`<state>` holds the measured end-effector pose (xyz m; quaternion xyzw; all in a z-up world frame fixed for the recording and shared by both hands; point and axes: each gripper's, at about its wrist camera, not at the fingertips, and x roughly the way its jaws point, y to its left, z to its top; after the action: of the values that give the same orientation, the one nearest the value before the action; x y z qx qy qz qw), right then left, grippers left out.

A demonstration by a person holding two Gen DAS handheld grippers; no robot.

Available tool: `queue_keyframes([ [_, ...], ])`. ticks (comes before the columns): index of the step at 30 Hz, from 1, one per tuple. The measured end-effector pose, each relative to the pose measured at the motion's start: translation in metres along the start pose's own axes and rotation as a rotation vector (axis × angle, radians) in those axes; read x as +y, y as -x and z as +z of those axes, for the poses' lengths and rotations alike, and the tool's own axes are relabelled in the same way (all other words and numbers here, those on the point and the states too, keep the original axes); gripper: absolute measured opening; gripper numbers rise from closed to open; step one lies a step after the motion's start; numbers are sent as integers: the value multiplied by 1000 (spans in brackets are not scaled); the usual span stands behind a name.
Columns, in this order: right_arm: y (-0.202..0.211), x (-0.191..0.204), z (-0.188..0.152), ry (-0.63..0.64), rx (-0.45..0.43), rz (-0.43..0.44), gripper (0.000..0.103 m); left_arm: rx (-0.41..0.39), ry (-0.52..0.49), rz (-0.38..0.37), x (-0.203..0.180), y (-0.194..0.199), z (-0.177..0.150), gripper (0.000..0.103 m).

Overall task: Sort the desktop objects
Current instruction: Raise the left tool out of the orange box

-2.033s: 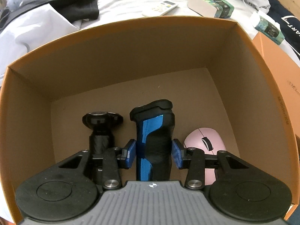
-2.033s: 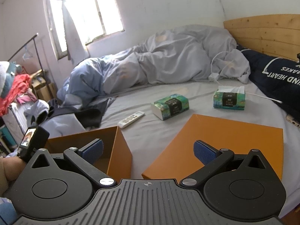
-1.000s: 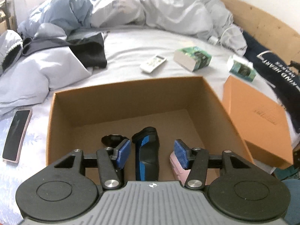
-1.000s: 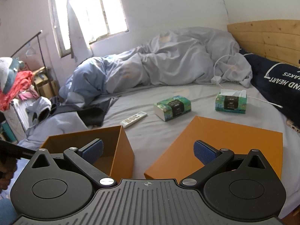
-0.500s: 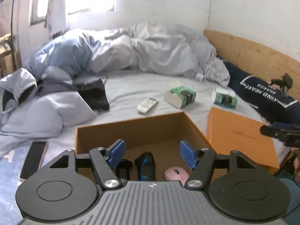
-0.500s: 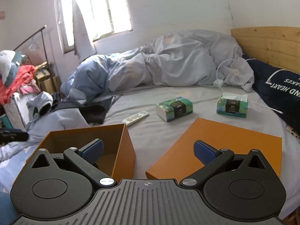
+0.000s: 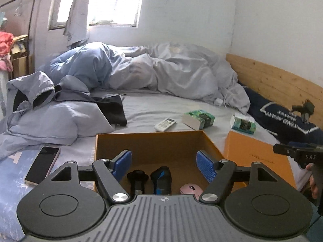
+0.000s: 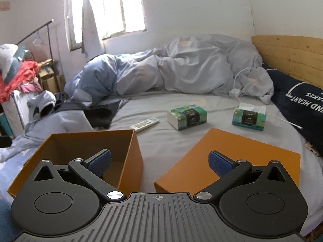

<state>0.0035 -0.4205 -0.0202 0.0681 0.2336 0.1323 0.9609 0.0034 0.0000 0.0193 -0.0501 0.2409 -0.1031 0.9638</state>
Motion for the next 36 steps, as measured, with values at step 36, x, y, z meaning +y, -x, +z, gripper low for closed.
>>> queue_keyframes([
  [36, -16, -1, -9, 4, 55, -10, 103, 78, -53, -44, -26, -29, -34, 92],
])
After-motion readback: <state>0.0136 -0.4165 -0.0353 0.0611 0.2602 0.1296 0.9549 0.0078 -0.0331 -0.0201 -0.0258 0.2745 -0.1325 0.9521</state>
